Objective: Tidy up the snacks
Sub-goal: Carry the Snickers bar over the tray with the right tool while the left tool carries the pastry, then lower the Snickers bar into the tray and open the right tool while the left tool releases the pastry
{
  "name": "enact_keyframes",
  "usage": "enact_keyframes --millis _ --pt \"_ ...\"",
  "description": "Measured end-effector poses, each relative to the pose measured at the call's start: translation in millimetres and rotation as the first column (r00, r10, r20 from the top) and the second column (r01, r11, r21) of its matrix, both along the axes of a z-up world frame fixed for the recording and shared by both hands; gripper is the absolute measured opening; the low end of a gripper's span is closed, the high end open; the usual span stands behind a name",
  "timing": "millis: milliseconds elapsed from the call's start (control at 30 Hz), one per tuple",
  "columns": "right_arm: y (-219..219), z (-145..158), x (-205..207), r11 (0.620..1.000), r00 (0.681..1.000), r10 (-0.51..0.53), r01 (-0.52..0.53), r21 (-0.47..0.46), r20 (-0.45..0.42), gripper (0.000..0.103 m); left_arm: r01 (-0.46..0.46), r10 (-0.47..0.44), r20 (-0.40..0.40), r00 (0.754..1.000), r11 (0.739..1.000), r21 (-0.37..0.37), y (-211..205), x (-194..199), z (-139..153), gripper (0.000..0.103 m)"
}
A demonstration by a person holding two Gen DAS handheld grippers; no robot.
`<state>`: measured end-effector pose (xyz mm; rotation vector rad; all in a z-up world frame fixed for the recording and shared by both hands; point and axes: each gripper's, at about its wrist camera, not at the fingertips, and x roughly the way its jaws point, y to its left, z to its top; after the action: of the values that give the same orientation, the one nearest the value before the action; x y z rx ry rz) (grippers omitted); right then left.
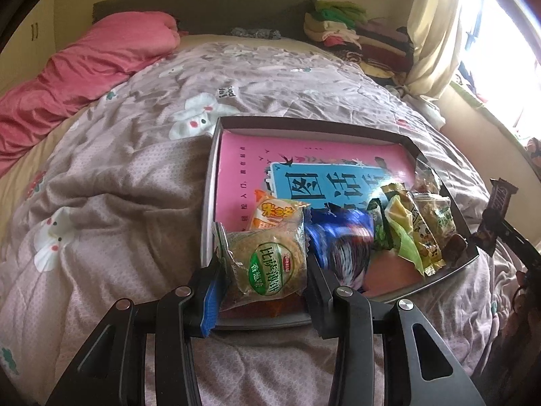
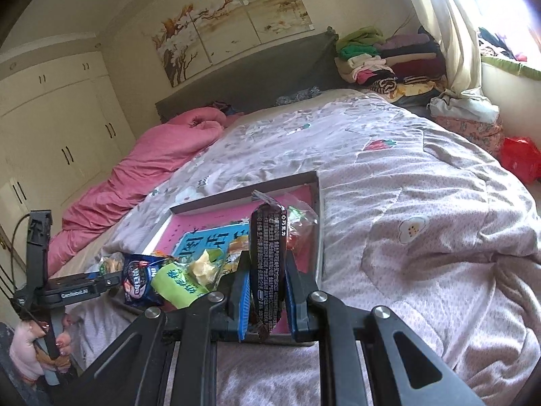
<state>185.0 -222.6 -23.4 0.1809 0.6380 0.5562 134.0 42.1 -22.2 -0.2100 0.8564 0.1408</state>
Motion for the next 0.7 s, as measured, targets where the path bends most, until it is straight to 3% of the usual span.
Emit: enact_keyframes --millis 700 --pt "10 -15 24 0.997 0.999 -0.033 0.032 -0.066 -0.021 0.018 0.008 -0.008 -0.017 1.0 1.0 -0.015 -3 9 -8 0.044"
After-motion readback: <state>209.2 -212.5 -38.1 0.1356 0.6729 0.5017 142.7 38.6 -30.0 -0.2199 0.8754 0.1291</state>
